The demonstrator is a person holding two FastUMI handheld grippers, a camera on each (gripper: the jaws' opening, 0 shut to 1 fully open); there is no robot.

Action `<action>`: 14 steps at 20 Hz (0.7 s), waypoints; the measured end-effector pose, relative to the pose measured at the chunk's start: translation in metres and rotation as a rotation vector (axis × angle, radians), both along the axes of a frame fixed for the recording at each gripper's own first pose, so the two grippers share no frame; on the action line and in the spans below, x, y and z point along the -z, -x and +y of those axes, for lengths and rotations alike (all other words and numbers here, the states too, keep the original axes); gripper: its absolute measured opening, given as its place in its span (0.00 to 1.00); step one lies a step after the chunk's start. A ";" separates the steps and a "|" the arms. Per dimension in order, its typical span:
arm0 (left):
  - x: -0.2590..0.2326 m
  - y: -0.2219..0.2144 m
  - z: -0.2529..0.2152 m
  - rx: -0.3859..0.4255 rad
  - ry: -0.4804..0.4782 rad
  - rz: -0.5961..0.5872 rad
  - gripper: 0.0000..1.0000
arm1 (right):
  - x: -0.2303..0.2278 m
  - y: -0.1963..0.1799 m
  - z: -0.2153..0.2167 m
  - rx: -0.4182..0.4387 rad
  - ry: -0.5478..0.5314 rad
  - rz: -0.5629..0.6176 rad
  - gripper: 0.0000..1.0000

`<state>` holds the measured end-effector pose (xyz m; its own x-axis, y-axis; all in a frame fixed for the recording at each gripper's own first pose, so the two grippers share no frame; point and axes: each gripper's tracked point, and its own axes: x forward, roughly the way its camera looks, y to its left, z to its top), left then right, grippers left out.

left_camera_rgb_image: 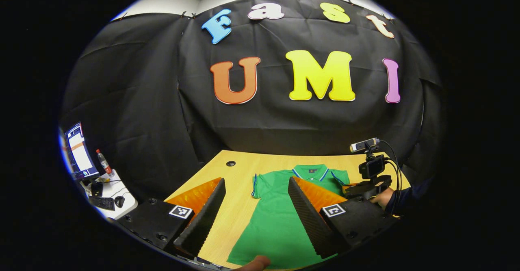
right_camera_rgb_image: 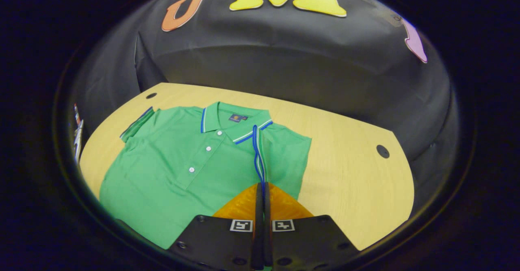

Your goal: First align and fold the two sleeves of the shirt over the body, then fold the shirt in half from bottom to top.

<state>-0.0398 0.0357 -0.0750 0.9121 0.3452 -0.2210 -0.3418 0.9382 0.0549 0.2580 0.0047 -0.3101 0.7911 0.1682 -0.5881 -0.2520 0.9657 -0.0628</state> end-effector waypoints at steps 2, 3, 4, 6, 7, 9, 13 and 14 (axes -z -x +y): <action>0.005 0.006 0.009 -0.013 0.008 0.012 1.00 | 0.006 0.001 0.008 0.002 -0.002 0.013 0.00; 0.008 0.007 0.013 -0.018 0.012 0.017 1.00 | 0.006 0.002 0.008 0.007 0.005 0.013 0.00; 0.010 0.008 0.017 -0.021 0.017 0.020 1.00 | 0.006 0.002 0.010 0.006 0.001 0.014 0.06; 0.015 0.009 0.024 -0.015 0.033 0.026 1.00 | 0.003 0.006 0.011 0.003 0.015 0.009 0.12; 0.017 0.007 0.027 -0.007 0.038 0.027 1.00 | -0.003 0.007 0.011 0.004 0.014 -0.001 0.12; 0.019 0.004 0.035 0.008 0.039 0.031 1.00 | -0.017 0.016 0.016 0.006 -0.008 -0.021 0.20; 0.027 -0.012 0.057 0.022 0.053 0.031 1.00 | -0.062 0.044 0.020 0.032 -0.066 -0.089 0.75; 0.031 -0.019 0.063 0.025 0.068 0.029 1.00 | -0.076 0.053 0.019 0.046 -0.084 -0.117 0.88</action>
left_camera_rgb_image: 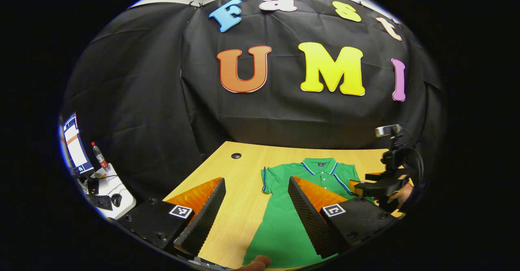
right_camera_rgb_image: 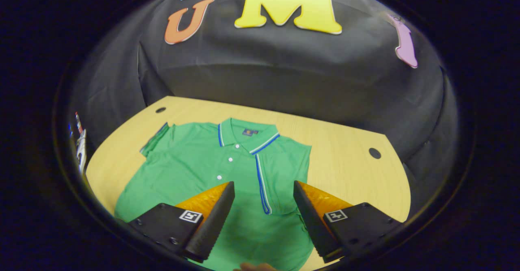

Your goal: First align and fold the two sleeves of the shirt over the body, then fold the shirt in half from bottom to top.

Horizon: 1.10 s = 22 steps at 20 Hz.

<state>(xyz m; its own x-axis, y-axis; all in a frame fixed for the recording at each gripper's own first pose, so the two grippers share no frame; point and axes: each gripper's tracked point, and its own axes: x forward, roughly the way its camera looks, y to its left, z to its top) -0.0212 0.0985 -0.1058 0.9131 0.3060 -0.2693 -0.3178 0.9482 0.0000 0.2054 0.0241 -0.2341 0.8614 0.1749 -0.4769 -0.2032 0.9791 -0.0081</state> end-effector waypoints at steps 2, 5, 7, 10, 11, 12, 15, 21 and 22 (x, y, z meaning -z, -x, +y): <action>0.009 -0.016 0.010 0.009 0.025 0.007 1.00 | -0.028 0.021 -0.001 0.022 -0.027 -0.046 0.96; 0.025 -0.051 0.023 0.042 0.018 0.025 1.00 | -0.073 0.057 0.002 0.027 -0.071 -0.104 0.95; 0.036 -0.073 0.024 0.071 0.023 0.033 1.00 | -0.104 0.081 -0.004 0.040 -0.077 -0.158 0.95; 0.058 -0.104 0.025 0.110 0.037 0.061 1.00 | -0.146 0.122 -0.013 0.080 -0.079 -0.230 0.95; 0.066 -0.114 0.026 0.121 0.042 0.072 1.00 | -0.160 0.136 -0.018 0.099 -0.081 -0.254 0.95; 0.074 -0.123 0.027 0.127 0.047 0.083 1.00 | -0.170 0.149 -0.024 0.124 -0.083 -0.275 1.00; 0.102 -0.151 0.035 0.133 0.051 0.129 1.00 | -0.197 0.190 -0.039 0.199 -0.107 -0.318 0.96; 0.168 -0.199 0.051 0.124 0.074 0.247 1.00 | -0.196 0.239 -0.058 0.276 -0.058 -0.317 0.95; 0.178 -0.205 0.049 0.135 0.093 0.271 1.00 | -0.192 0.243 -0.056 0.280 -0.060 -0.304 1.00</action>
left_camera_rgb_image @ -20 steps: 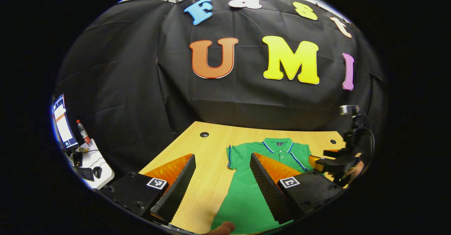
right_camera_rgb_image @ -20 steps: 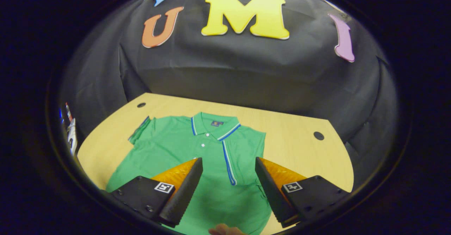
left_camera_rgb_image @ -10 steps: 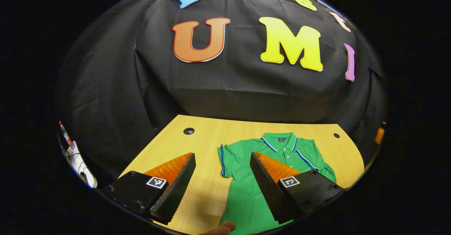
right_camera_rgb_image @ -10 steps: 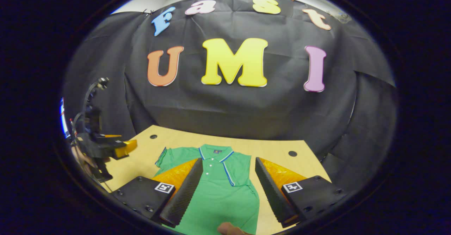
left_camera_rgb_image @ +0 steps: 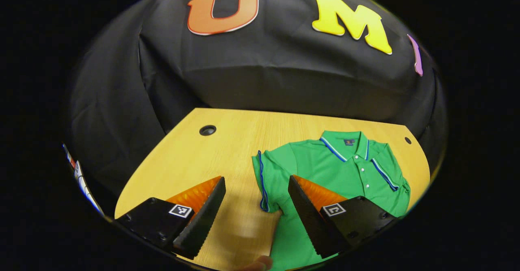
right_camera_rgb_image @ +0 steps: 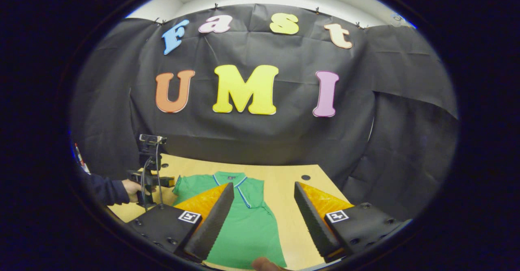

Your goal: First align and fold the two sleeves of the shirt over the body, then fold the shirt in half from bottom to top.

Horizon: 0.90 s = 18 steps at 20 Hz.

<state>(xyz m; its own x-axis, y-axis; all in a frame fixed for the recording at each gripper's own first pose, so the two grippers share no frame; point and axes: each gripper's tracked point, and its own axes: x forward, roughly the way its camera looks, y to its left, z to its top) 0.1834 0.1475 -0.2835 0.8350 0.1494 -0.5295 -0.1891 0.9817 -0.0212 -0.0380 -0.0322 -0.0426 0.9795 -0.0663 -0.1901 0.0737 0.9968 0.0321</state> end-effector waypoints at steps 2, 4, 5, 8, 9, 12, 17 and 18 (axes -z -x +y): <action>0.018 -0.012 0.001 0.008 0.009 0.049 1.00 | 0.013 0.004 0.006 -0.001 -0.003 0.039 0.95; 0.028 -0.024 0.004 -0.003 0.016 0.080 1.00 | 0.020 0.003 0.013 -0.017 0.006 0.062 0.95; 0.031 -0.029 0.002 -0.006 0.034 0.090 1.00 | 0.021 0.002 0.017 -0.025 0.014 0.066 0.95; 0.043 -0.041 0.000 -0.018 0.078 0.125 0.93 | 0.032 -0.002 0.029 -0.048 0.019 0.089 0.95; 0.048 -0.043 0.002 -0.029 0.071 0.145 0.89 | 0.035 -0.004 0.031 -0.053 0.023 0.099 0.95; 0.055 -0.048 0.004 -0.042 0.084 0.186 0.80 | 0.039 -0.011 0.034 -0.069 0.032 0.120 0.96; 0.064 -0.050 0.006 -0.024 0.074 0.245 0.64 | 0.041 -0.026 0.032 -0.069 0.029 0.133 0.96; 0.066 -0.049 0.004 -0.019 0.071 0.262 0.50 | 0.043 -0.027 0.032 -0.071 0.027 0.139 0.90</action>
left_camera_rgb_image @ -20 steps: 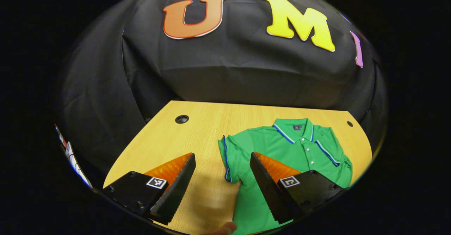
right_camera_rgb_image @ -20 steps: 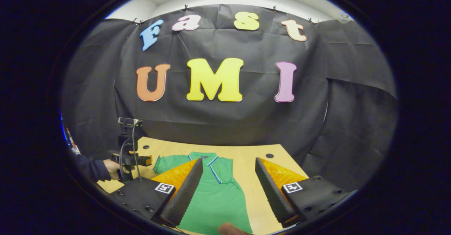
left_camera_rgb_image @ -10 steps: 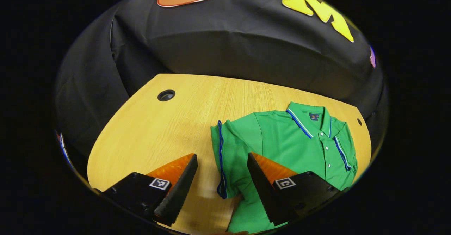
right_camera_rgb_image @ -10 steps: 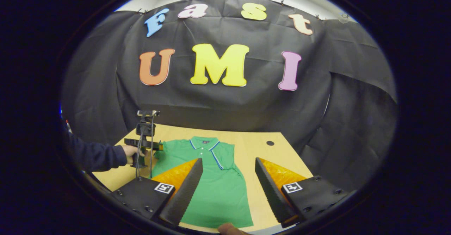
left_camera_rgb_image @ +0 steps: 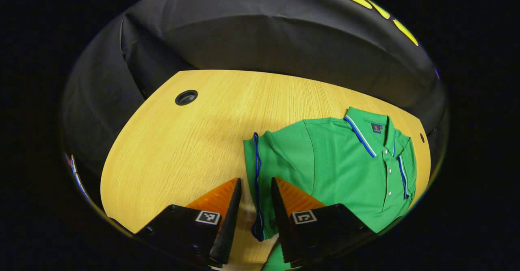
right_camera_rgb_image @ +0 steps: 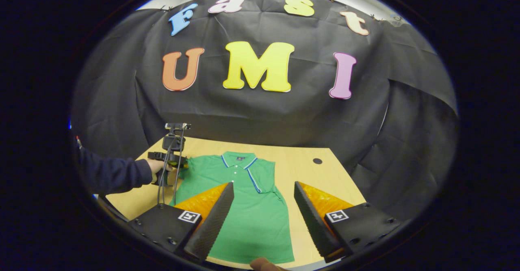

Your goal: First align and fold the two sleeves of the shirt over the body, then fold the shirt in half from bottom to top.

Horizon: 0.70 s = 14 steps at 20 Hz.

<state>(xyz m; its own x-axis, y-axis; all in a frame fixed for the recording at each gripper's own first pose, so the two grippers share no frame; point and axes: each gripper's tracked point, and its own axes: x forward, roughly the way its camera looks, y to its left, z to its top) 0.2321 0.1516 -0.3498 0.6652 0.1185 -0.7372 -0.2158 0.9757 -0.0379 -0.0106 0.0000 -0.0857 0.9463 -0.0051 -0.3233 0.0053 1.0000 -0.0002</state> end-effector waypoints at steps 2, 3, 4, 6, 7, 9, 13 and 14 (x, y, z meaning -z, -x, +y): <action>0.000 -0.003 -0.001 0.012 -0.007 -0.002 0.51 | 0.002 -0.001 0.001 -0.002 0.000 0.008 0.90; 0.000 -0.002 0.000 0.010 -0.014 0.002 0.40 | 0.002 -0.001 0.001 -0.003 0.001 0.012 0.96; 0.000 -0.003 0.001 0.014 -0.016 0.001 0.31 | 0.005 -0.003 0.002 -0.007 0.002 0.017 0.96; 0.001 -0.003 0.001 0.023 -0.025 0.007 0.24 | 0.008 -0.004 0.004 -0.013 0.007 0.026 0.90; 0.001 -0.004 0.001 0.029 -0.028 0.010 0.22 | 0.010 -0.004 0.006 -0.017 0.013 0.031 0.90; 0.000 -0.003 -0.001 0.041 -0.025 0.018 0.14 | 0.010 -0.004 0.007 -0.027 0.019 0.034 0.95; -0.002 -0.004 -0.001 0.056 0.005 0.030 0.06 | 0.006 -0.003 0.006 -0.034 0.024 0.022 0.96; -0.006 -0.002 -0.002 0.052 0.011 0.024 0.05 | 0.005 -0.003 0.004 -0.032 0.025 0.020 0.96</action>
<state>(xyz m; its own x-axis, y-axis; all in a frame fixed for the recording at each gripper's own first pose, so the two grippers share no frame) 0.2343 0.1494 -0.3435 0.6521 0.0758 -0.7543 -0.1654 0.9852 -0.0440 -0.0077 0.0045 -0.0910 0.9396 0.0173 -0.3418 -0.0273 0.9993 -0.0245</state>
